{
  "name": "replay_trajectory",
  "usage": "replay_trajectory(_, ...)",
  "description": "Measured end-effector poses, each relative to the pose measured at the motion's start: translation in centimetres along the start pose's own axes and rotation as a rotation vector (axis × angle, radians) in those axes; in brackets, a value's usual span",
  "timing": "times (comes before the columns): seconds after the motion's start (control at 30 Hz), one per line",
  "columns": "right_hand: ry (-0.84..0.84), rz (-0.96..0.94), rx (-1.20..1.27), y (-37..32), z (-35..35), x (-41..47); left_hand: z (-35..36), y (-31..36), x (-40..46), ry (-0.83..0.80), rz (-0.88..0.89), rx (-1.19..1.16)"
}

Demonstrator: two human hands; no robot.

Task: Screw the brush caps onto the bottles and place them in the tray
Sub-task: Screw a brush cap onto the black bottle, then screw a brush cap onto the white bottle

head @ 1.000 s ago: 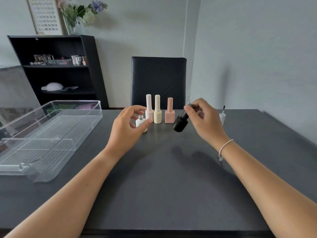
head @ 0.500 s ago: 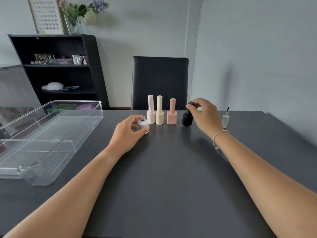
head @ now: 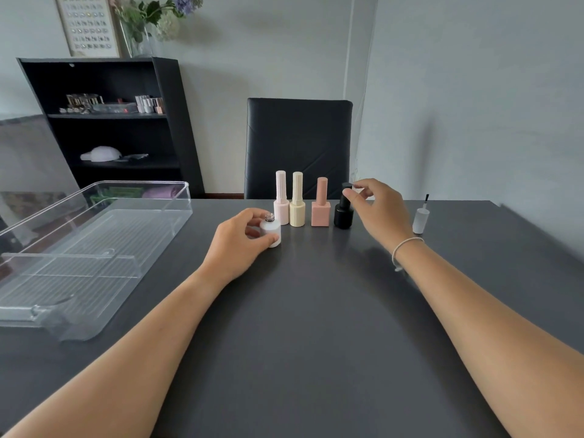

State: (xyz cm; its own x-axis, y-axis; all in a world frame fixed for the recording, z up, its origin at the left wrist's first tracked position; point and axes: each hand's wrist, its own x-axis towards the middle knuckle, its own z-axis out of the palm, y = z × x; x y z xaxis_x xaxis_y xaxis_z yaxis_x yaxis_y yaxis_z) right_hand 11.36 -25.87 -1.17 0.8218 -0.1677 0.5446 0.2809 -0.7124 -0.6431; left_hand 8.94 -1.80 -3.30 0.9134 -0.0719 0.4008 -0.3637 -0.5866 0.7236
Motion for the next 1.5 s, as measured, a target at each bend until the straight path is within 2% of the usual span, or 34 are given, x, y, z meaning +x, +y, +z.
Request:
replay_trajectory(0.1, 0.106, 0.016, 0.020, 0.2, -1.3, -0.7, -0.1, 0.0, -0.1, 0.010, 0.009, -0.017)
replay_trajectory(0.23, 0.375, 0.050, 0.065, 0.9, -4.1, -1.2, -0.2, 0.3, -0.4, 0.006, 0.024, -0.006)
replay_trajectory(0.33, 0.482, 0.184, 0.059, 2.0, -5.6, -1.6, -0.4, 0.6, -0.6, 0.020, 0.020, -0.013)
replay_trajectory(0.43, 0.373, 0.375, 0.036, 3.3, -6.0, -2.1, -0.4, 1.0, -1.1, 0.004, 0.016, -0.019)
replay_trajectory(0.57, 0.166, 0.477, -0.006, 4.3, -5.7, -2.2, -0.4, 1.5, -1.6, -0.013, 0.023, -0.056)
replay_trajectory(0.87, 0.113, 0.447, -0.095, 4.8, -5.3, -2.1, -0.3, 2.0, -2.0, -0.056, 0.013, -0.116)
replay_trajectory(0.97, 0.145, 0.396, -0.027, 3.7, -4.9, -2.1, -0.3, 2.1, -2.0, -0.055, 0.011, -0.152)
replay_trajectory(1.07, 0.149, 0.265, 0.117, 1.7, -4.2, -2.1, -0.2, 2.1, -2.0, -0.059, 0.015, -0.152)
replay_trajectory(1.13, 0.081, 0.136, 0.185, 0.0, -3.7, -2.5, -0.2, 2.1, -2.0, -0.055, 0.039, -0.129)
replay_trajectory(1.27, -0.169, -0.072, 0.320, -2.8, -2.8, -3.8, -0.1, 2.0, -2.0, -0.040, 0.118, -0.064)
replay_trajectory(1.37, -0.348, -0.096, 0.351, -3.6, -2.4, -4.4, -0.1, 1.9, -2.0, -0.031, 0.160, -0.061)
replay_trajectory(1.5, -0.371, -0.114, 0.347, -4.0, -2.2, -5.0, 0.0, 1.7, -2.0, -0.016, 0.193, -0.082)
